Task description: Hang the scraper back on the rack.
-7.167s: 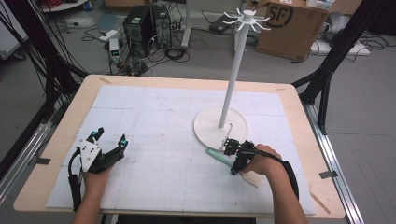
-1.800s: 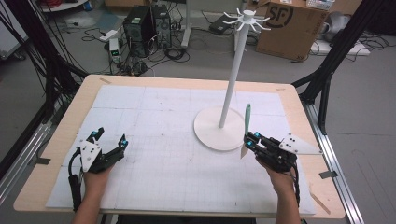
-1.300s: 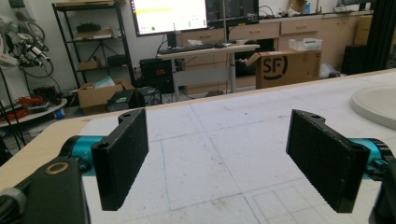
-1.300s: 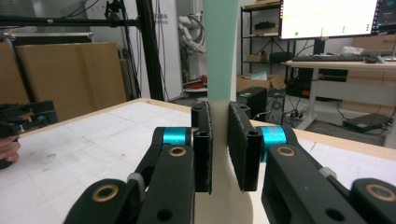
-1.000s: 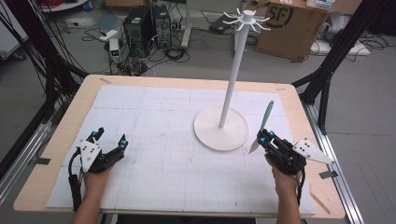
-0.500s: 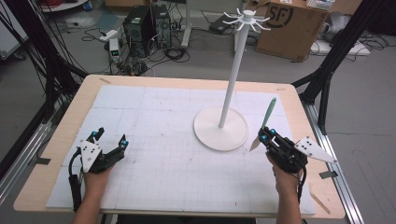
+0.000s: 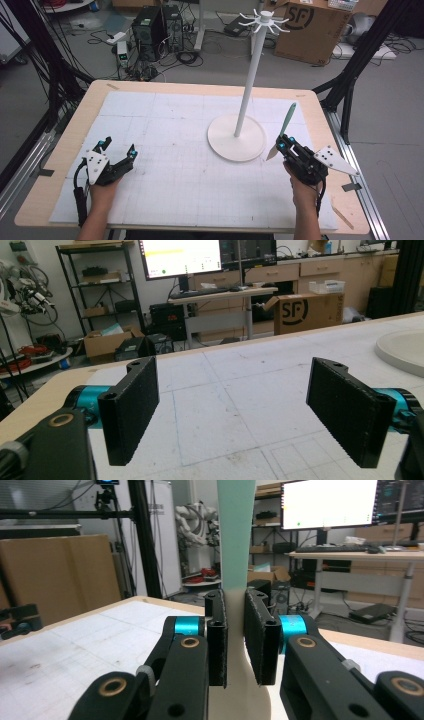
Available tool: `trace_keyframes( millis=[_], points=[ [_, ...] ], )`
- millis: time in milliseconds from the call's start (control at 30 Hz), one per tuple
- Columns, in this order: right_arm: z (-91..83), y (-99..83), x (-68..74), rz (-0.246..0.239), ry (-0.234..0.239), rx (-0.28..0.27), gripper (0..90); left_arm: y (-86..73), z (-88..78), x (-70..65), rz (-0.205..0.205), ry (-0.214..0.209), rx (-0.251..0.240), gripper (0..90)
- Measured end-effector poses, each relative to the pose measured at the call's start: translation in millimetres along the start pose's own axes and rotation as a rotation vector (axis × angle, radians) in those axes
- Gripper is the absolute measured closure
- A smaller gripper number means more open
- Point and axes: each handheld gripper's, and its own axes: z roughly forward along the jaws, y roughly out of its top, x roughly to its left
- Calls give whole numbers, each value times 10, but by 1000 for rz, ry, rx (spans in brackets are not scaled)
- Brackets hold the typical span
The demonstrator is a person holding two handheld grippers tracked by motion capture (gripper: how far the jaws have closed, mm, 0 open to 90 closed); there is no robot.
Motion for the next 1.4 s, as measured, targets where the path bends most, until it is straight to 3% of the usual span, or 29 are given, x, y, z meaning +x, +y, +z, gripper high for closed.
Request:
trace_keyframes(
  millis=[500, 900, 1400],
  points=[
    [7, 47, 68, -11, -23, -30, 807, 0, 1, -1, 1, 1, -1, 216],
    [141, 391, 195, -64, -38, -76, 808, 0, 0, 1, 0, 0, 0, 217],
    [274, 560, 226, -65, -60, -83, 808, 1, -1, 2, 3, 0, 3, 217]
  ],
)
